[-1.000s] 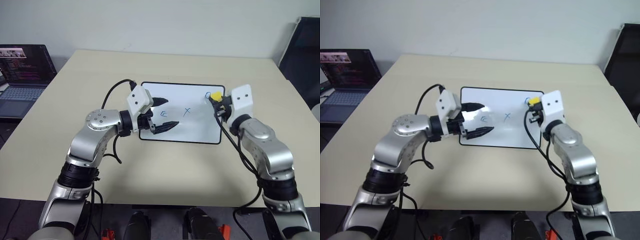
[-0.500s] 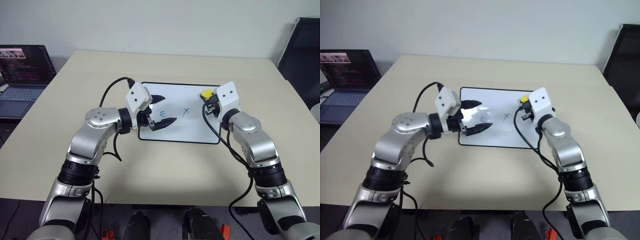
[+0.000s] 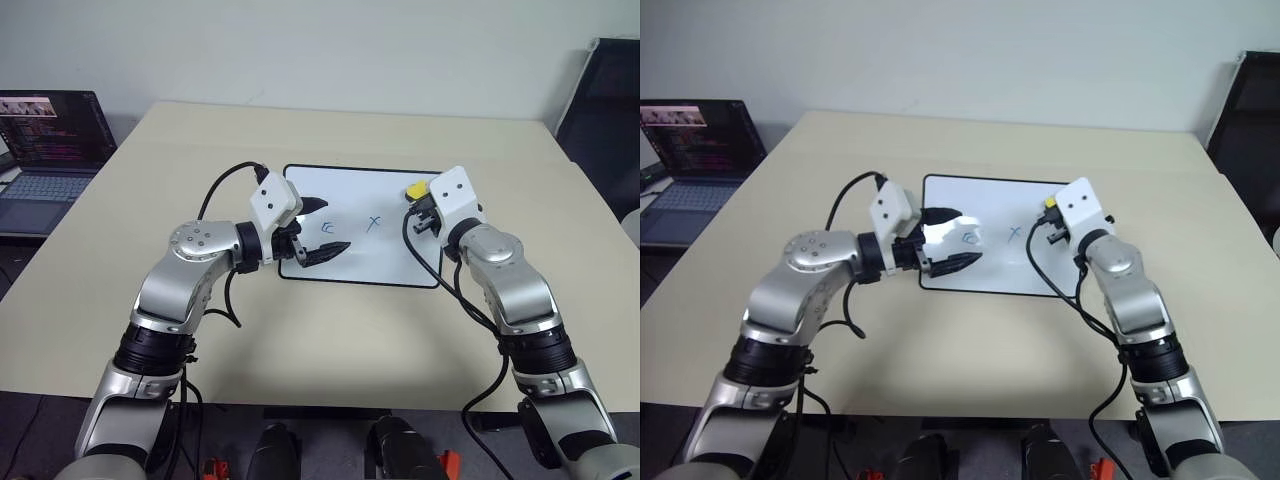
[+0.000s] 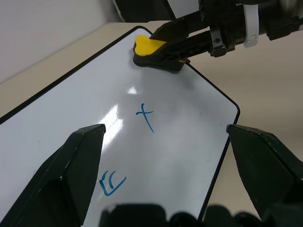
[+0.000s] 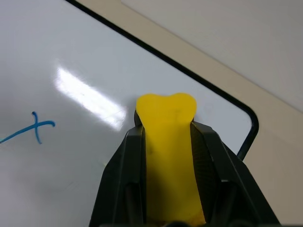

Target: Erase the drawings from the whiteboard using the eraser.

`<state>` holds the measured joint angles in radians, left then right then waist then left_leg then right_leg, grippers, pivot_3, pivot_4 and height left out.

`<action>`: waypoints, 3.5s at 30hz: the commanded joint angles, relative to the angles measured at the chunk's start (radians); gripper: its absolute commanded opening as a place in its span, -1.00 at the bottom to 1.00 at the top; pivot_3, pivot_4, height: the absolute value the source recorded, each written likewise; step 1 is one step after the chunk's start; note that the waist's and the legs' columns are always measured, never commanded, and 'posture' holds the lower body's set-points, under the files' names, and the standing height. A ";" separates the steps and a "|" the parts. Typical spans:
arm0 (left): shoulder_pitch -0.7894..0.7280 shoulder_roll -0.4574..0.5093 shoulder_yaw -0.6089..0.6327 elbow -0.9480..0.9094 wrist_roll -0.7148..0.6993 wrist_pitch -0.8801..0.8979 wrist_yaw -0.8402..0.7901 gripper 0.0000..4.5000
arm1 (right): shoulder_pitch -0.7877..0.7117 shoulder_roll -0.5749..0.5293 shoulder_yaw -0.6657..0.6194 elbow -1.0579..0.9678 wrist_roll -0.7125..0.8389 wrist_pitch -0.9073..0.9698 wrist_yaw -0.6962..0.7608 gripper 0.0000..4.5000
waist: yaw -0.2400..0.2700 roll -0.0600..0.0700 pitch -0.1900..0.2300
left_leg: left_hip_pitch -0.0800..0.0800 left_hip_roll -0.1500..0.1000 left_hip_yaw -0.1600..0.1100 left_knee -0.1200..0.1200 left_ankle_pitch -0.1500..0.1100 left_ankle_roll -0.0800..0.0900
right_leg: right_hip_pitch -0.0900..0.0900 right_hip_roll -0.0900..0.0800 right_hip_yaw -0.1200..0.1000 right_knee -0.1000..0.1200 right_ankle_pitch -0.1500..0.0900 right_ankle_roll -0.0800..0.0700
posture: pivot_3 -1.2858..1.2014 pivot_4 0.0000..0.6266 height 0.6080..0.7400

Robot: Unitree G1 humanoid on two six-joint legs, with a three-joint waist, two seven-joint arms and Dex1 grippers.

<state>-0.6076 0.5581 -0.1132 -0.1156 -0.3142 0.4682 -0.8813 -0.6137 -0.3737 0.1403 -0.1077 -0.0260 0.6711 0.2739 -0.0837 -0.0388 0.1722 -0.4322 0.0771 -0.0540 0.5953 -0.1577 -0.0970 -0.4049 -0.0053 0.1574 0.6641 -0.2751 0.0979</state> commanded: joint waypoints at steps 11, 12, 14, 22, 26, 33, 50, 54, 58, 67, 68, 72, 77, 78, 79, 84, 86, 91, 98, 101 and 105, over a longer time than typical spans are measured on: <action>0.017 0.001 0.029 -0.065 -0.015 -0.012 0.007 1.00 | -0.053 0.002 -0.047 0.040 -0.050 -0.017 -0.048 -0.57 | -0.002 0.000 0.000 | 0.000 0.000 0.000 0.000 0.000 0.000 | 0.000 0.000 0.000 0.000 0.000 0.000 | 0.03 -0.52 1.00; 0.019 0.001 0.029 -0.066 -0.014 -0.014 0.006 1.00 | -0.052 -0.002 -0.043 0.048 -0.052 -0.018 -0.043 -0.57 | -0.001 0.000 0.000 | 0.000 0.000 0.000 0.000 0.000 0.000 | 0.000 0.000 0.000 0.000 0.000 0.000 | 0.03 -0.52 1.00; 0.022 0.001 0.030 -0.068 -0.014 -0.014 0.006 1.00 | -0.045 -0.008 -0.034 0.055 -0.053 -0.012 -0.030 -0.57 | -0.001 0.000 0.000 | 0.000 0.000 0.000 0.000 0.000 0.000 | 0.000 0.000 0.000 -0.001 0.000 0.000 | 0.03 -0.52 1.00; 0.029 0.000 0.033 -0.074 -0.016 -0.012 0.006 1.00 | 0.022 -0.037 0.012 0.000 -0.045 0.054 0.043 -0.57 | -0.001 0.000 0.000 | 0.000 0.000 0.000 0.000 0.000 0.000 | 0.000 0.000 0.000 -0.001 -0.001 -0.002 | 0.03 -0.52 1.00; 0.032 0.000 0.035 -0.073 -0.016 -0.011 0.007 1.00 | 0.069 -0.037 -0.003 -0.063 -0.025 0.096 0.063 -0.57 | 0.000 0.000 0.000 | 0.000 0.000 0.000 0.000 0.000 0.000 | 0.000 0.000 0.000 -0.001 -0.002 -0.005 | 0.03 -0.52 1.00; 0.061 0.014 0.071 -0.073 -0.033 0.003 0.010 1.00 | 0.053 0.017 -0.107 -0.132 0.027 0.031 0.040 -0.57 | -0.001 0.001 0.000 | 0.000 0.000 0.000 0.000 0.000 0.000 | -0.001 0.000 0.000 -0.001 -0.002 -0.005 | 0.03 -0.52 1.00; 0.376 0.122 0.310 -0.190 -0.207 0.020 -0.030 1.00 | 0.484 -0.057 -0.189 -0.555 0.310 -0.072 0.265 -0.57 | 0.002 0.001 0.001 | -0.001 0.001 -0.002 -0.003 -0.002 -0.003 | -0.001 -0.001 -0.004 -0.001 -0.010 -0.009 | 0.03 -0.52 1.00; 0.415 0.125 0.330 -0.195 -0.204 0.010 -0.014 1.00 | 0.549 -0.066 -0.125 -0.522 0.266 -0.155 0.266 -0.57 | 0.000 0.001 0.001 | 0.000 0.001 -0.001 -0.002 -0.002 -0.003 | -0.001 -0.001 -0.003 -0.001 -0.008 -0.010 | 0.03 -0.52 1.00; 0.432 0.128 0.333 -0.201 -0.202 0.002 -0.004 1.00 | 0.570 -0.071 -0.070 -0.500 0.230 -0.204 0.268 -0.57 | 0.000 0.001 0.001 | 0.000 0.001 -0.001 -0.002 -0.002 -0.003 | -0.001 -0.001 -0.003 -0.001 -0.008 -0.010 | 0.03 -0.52 1.00; 0.433 0.138 0.340 -0.210 -0.202 -0.008 0.010 1.00 | 0.505 -0.059 -0.048 -0.469 0.229 -0.215 0.261 -0.57 | 0.001 0.001 0.001 | 0.000 0.001 -0.001 -0.002 -0.002 -0.003 | -0.001 -0.001 -0.003 -0.002 -0.008 -0.010 | 0.03 -0.52 1.00; 0.434 0.136 0.338 -0.216 -0.201 -0.007 0.014 1.00 | 0.495 -0.058 -0.048 -0.465 0.230 -0.212 0.257 -0.57 | 0.001 0.001 0.001 | 0.000 0.001 -0.001 -0.002 -0.002 -0.003 | -0.001 -0.001 -0.003 -0.002 -0.008 -0.010 | 0.03 -0.52 1.00; 0.438 0.127 0.328 -0.227 -0.199 -0.011 0.029 1.00 | 0.451 -0.050 -0.040 -0.436 0.220 -0.207 0.242 -0.57 | 0.001 0.001 0.001 | 0.000 0.001 -0.001 -0.002 -0.002 -0.003 | -0.001 -0.001 -0.004 -0.002 -0.008 -0.010 | 0.03 -0.52 1.00; 0.440 0.126 0.325 -0.220 -0.197 -0.017 0.034 1.00 | 0.371 -0.040 0.002 -0.376 0.171 -0.204 0.225 -0.57 | 0.000 0.001 0.001 | 0.000 0.001 -0.001 -0.002 -0.002 -0.003 | -0.001 -0.001 -0.004 -0.001 -0.008 -0.010 | 0.03 -0.52 1.00; 0.442 0.127 0.325 -0.215 -0.194 -0.019 0.034 1.00 | 0.347 -0.037 0.018 -0.356 0.151 -0.202 0.218 -0.57 | -0.001 0.001 0.001 | 0.000 0.001 -0.001 -0.002 -0.002 -0.003 | -0.001 -0.001 -0.004 -0.001 -0.008 -0.010 | 0.03 -0.52 1.00; 0.444 0.129 0.324 -0.211 -0.188 -0.022 0.036 1.00 | 0.321 -0.032 0.032 -0.333 0.130 -0.195 0.207 -0.57 | -0.001 0.001 0.001 | 0.000 0.001 0.000 -0.002 -0.002 -0.003 | -0.001 -0.001 -0.003 -0.001 -0.008 -0.010 | 0.03 -0.52 1.00; 0.445 0.131 0.311 -0.199 -0.184 -0.022 0.029 1.00 | 0.136 0.002 0.097 -0.185 0.020 -0.154 0.145 -0.57 | -0.002 0.001 0.001 | 0.000 0.001 0.000 -0.002 -0.002 -0.003 | -0.002 -0.001 -0.003 -0.001 -0.007 -0.010 | 0.03 -0.52 1.00; 0.442 0.133 0.303 -0.193 -0.177 -0.029 0.022 1.00 | 0.085 0.022 0.097 -0.127 -0.007 -0.158 0.117 -0.57 | 0.000 0.001 0.001 | 0.000 0.001 0.000 -0.003 -0.002 -0.003 | -0.002 -0.001 -0.004 -0.001 -0.007 -0.010 | 0.03 -0.52 1.00; 0.435 0.130 0.291 -0.186 -0.171 -0.038 0.014 1.00 | 0.024 0.028 0.110 -0.021 -0.066 -0.150 0.102 -0.57 | 0.005 0.001 0.001 | -0.001 0.001 0.000 -0.003 -0.002 -0.003 | -0.002 -0.001 -0.004 -0.002 -0.007 -0.009 | 0.03 -0.52 1.00; 0.430 0.129 0.286 -0.178 -0.168 -0.045 0.012 1.00 | 0.080 -0.060 0.210 -0.055 -0.091 -0.085 0.256 -0.57 | 0.002 0.001 0.001 | 0.000 0.002 -0.001 -0.003 -0.002 -0.003 | -0.001 -0.001 -0.004 -0.001 -0.008 -0.009 | 0.03 -0.52 1.00; 0.433 0.130 0.285 -0.168 -0.166 -0.055 0.007 1.00 | 0.070 -0.067 0.209 -0.030 -0.135 -0.116 0.221 -0.57 | 0.000 0.001 0.001 | 0.000 0.002 0.000 -0.002 -0.002 -0.003 | -0.001 -0.001 -0.004 0.000 -0.008 -0.009 | 0.03 -0.52 1.00; 0.436 0.129 0.282 -0.157 -0.163 -0.070 0.003 1.00 | 0.015 -0.037 0.145 0.043 -0.197 -0.144 0.081 -0.57 | 0.000 0.001 0.001 | 0.001 0.001 0.000 -0.001 -0.001 -0.002 | -0.001 -0.001 -0.003 0.000 -0.005 -0.011 | 0.03 -0.52 1.00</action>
<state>-0.1646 0.6820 0.1615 -0.2637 -0.4797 0.4240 -0.8684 -0.5785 -0.4085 0.3491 -0.1100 -0.1818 0.5227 0.4187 -0.0837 -0.0382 0.1735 -0.4316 0.0786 -0.0543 0.5949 -0.1582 -0.0998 -0.4059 -0.0059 0.1539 0.6638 -0.2795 0.0872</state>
